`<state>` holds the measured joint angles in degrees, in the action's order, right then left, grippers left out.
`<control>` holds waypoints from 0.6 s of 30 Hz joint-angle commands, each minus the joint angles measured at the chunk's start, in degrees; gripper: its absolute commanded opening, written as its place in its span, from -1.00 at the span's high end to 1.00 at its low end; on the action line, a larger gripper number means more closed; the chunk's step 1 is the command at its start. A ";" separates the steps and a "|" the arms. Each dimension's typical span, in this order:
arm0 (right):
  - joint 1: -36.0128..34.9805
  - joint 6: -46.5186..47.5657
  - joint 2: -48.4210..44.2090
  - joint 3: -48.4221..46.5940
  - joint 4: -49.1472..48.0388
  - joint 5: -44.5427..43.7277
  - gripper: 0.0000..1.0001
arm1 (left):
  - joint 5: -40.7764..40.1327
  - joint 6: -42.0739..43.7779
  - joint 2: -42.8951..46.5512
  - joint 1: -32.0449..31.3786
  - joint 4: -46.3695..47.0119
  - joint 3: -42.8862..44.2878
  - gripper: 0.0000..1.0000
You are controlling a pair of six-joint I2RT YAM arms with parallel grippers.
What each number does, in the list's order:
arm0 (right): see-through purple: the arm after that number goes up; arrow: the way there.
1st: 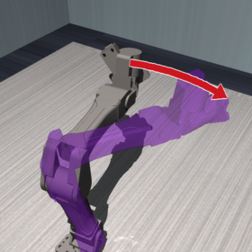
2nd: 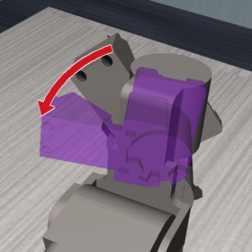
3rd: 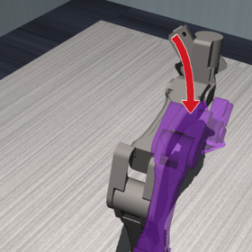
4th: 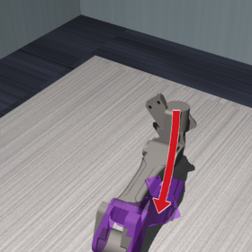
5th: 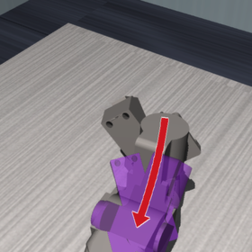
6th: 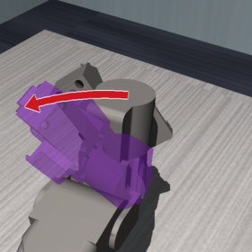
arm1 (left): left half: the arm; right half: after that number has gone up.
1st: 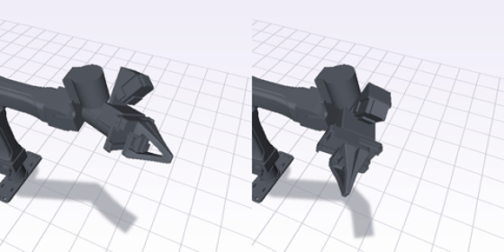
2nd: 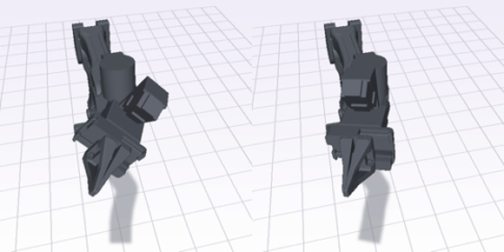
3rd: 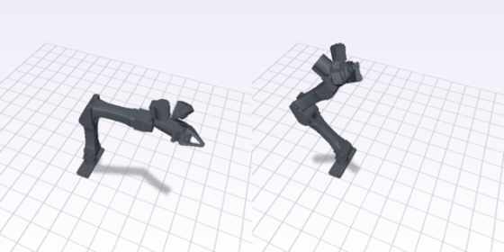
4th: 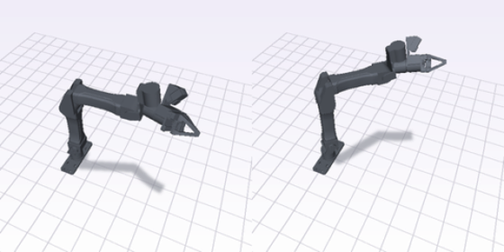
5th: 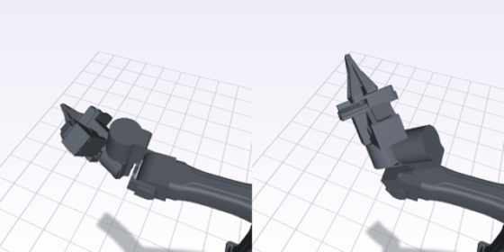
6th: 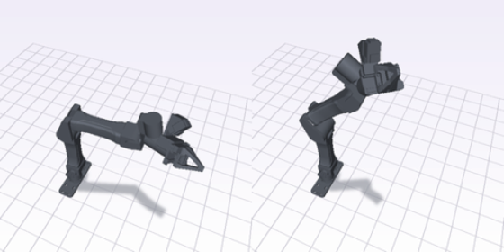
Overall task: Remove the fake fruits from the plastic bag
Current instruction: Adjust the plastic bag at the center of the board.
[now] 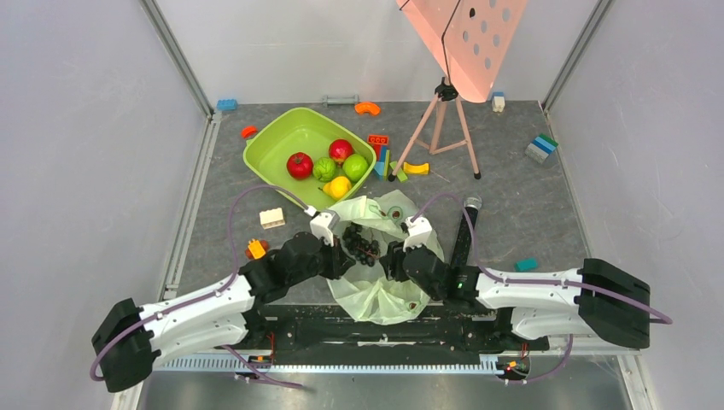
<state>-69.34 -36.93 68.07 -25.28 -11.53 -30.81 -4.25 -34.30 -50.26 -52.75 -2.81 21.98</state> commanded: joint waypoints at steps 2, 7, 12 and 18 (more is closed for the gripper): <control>1.94 -1.70 0.82 -1.27 -1.94 2.06 0.02 | 3.59 -2.86 4.97 -3.64 2.58 0.81 0.63; 2.97 -3.03 0.63 -0.10 -2.71 3.06 0.02 | 3.65 -5.06 4.65 -9.14 7.19 0.16 0.62; 3.64 -3.20 -0.20 0.97 -4.41 4.20 -0.03 | 3.49 -6.65 -1.15 -13.75 13.69 -2.20 0.66; 4.60 -3.92 0.47 1.50 -5.85 5.44 -0.21 | 2.69 -7.83 -8.22 -16.12 20.07 -6.22 0.71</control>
<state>-65.45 -39.48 68.79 -24.36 -14.04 -26.09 -1.26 -39.31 -55.59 -67.83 10.31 17.93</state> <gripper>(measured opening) 0.602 0.153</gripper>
